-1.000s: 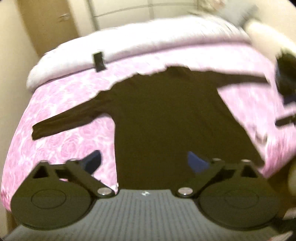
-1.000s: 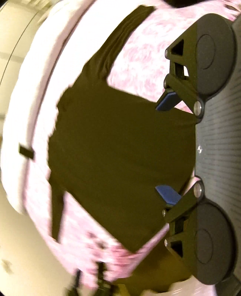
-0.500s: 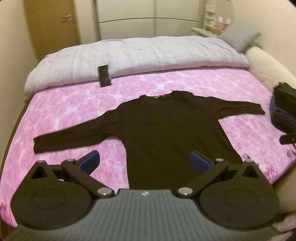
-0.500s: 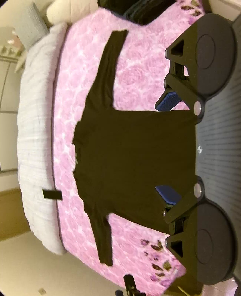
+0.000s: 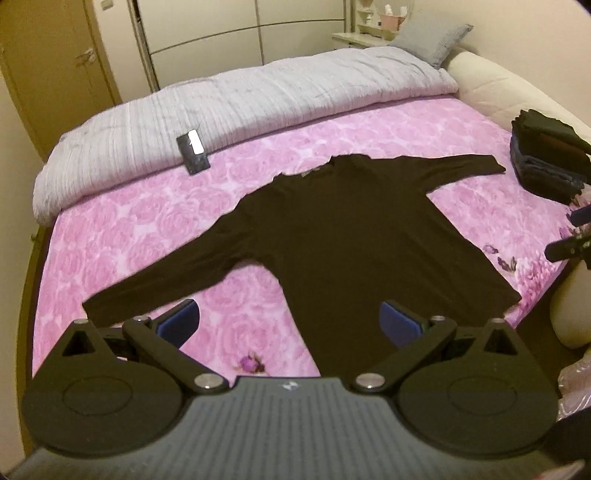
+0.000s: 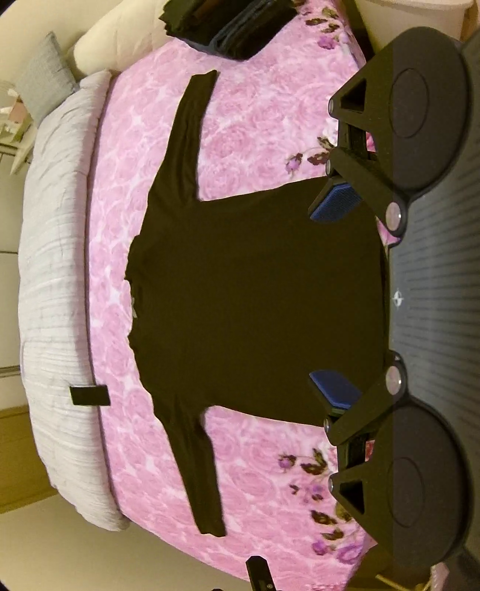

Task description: Fold clothes

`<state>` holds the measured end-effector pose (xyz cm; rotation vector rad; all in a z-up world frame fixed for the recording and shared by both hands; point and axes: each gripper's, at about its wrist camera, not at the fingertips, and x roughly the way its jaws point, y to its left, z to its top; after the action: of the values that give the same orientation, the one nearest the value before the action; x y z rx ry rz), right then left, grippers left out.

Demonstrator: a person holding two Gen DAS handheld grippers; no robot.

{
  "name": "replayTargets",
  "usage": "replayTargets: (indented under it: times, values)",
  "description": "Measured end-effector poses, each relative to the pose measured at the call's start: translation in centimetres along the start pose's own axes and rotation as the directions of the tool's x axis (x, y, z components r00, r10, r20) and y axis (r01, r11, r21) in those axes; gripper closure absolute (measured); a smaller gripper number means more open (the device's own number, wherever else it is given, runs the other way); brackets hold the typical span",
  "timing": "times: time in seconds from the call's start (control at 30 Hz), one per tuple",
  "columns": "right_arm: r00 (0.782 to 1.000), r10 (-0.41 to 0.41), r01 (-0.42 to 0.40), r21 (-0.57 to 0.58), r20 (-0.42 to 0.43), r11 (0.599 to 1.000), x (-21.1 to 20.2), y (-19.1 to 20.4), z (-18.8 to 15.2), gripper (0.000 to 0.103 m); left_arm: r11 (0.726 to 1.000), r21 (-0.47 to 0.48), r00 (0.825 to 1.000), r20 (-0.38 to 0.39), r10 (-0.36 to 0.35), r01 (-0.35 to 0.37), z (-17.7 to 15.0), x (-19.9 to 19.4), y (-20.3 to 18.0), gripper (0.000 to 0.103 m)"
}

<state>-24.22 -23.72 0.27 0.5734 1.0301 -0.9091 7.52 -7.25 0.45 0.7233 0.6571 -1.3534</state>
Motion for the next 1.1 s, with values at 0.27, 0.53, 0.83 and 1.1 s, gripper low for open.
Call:
replayTargets:
  times: [0.27, 0.53, 0.83, 1.1]
  values:
    - [0.996, 0.037, -0.043, -0.071, -0.082, 0.997, 1.8, -0.4, -2.2, 0.014, 0.995, -0.092, 0.996, -0.078, 0.036, -0.043, -1.9, 0.7, -2.6, 0.001]
    - [0.99, 0.076, -0.093, -0.14, -0.117, 0.986, 2.9, -3.9, -2.8, 0.014, 0.986, -0.136, 0.991, -0.105, 0.078, -0.092, -1.0, 0.9, -6.5, 0.001]
    - [0.99, 0.132, -0.139, -0.165, -0.052, 0.977, 3.6, -5.4, -0.5, 0.014, 0.974, -0.152, 0.986, -0.048, 0.16, -0.166, -0.1, -0.7, -5.3, 0.001]
    - [0.98, 0.186, -0.156, -0.293, 0.076, 0.943, 4.9, 4.0, 3.8, 0.014, 0.951, -0.197, 0.971, -0.034, 0.238, -0.24, -2.8, 0.6, 10.2, 0.001]
